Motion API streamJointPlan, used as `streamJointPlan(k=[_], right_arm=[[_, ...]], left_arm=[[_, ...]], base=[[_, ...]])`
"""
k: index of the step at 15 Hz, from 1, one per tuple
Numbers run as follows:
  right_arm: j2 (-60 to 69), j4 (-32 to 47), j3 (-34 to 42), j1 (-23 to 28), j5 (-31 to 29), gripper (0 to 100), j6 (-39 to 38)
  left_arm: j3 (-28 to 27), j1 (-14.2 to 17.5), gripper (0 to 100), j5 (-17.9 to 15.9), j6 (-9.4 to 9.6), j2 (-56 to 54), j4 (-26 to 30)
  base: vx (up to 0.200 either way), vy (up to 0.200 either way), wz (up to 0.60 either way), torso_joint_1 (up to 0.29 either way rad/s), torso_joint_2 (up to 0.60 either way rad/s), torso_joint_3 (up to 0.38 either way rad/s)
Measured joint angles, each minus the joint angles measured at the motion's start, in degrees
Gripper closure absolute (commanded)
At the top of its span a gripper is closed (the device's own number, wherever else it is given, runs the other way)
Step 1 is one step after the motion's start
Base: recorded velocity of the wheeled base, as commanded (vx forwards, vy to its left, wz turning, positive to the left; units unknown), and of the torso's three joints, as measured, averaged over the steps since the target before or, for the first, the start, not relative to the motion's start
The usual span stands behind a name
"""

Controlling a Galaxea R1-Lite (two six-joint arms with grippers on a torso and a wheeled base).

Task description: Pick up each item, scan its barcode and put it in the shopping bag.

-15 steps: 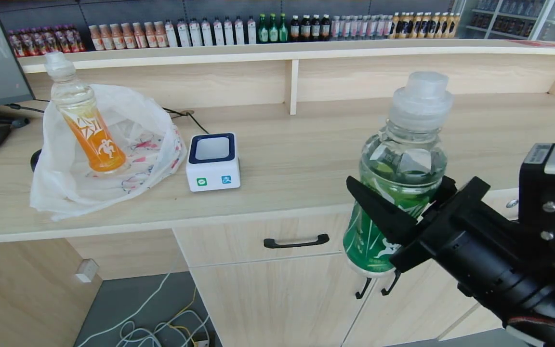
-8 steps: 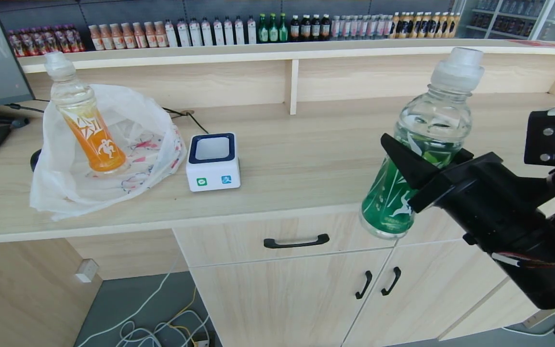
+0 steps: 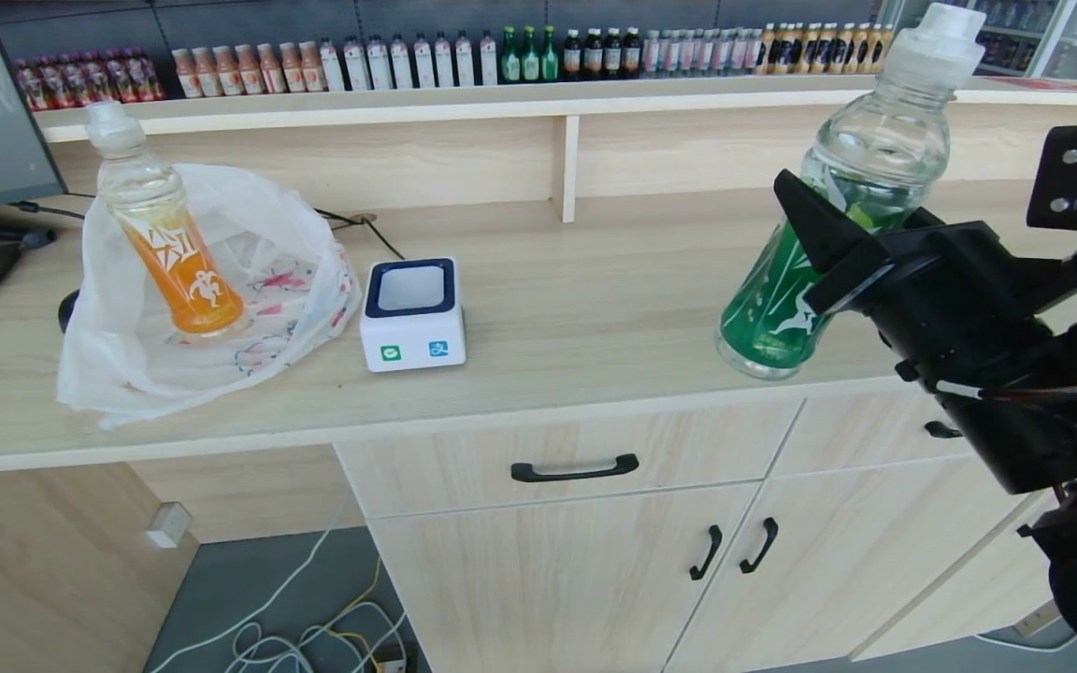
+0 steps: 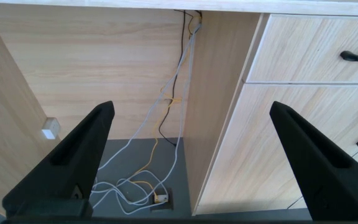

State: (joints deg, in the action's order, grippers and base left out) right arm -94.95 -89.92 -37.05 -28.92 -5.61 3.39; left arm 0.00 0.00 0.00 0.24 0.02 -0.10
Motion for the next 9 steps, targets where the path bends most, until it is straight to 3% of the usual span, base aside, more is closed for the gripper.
streamJointPlan(k=[2, 9], right_arm=[[-0.1, 0.0, -0.2, 0.3, 0.0, 100, 0.1], [-0.4, 0.1, 0.0, 0.3, 0.0, 100, 0.6]], left_arm=[[0.0, 0.1, 0, 0.0, 0.02, 0.0, 0.0], [0.0, 0.0, 0, 0.0, -0.06, 0.0, 0.0]], base=[[0.0, 0.0, 0.0, 0.0, 0.0, 0.0], [0.0, 0.2, 0.0, 0.002, 0.0, 0.001]])
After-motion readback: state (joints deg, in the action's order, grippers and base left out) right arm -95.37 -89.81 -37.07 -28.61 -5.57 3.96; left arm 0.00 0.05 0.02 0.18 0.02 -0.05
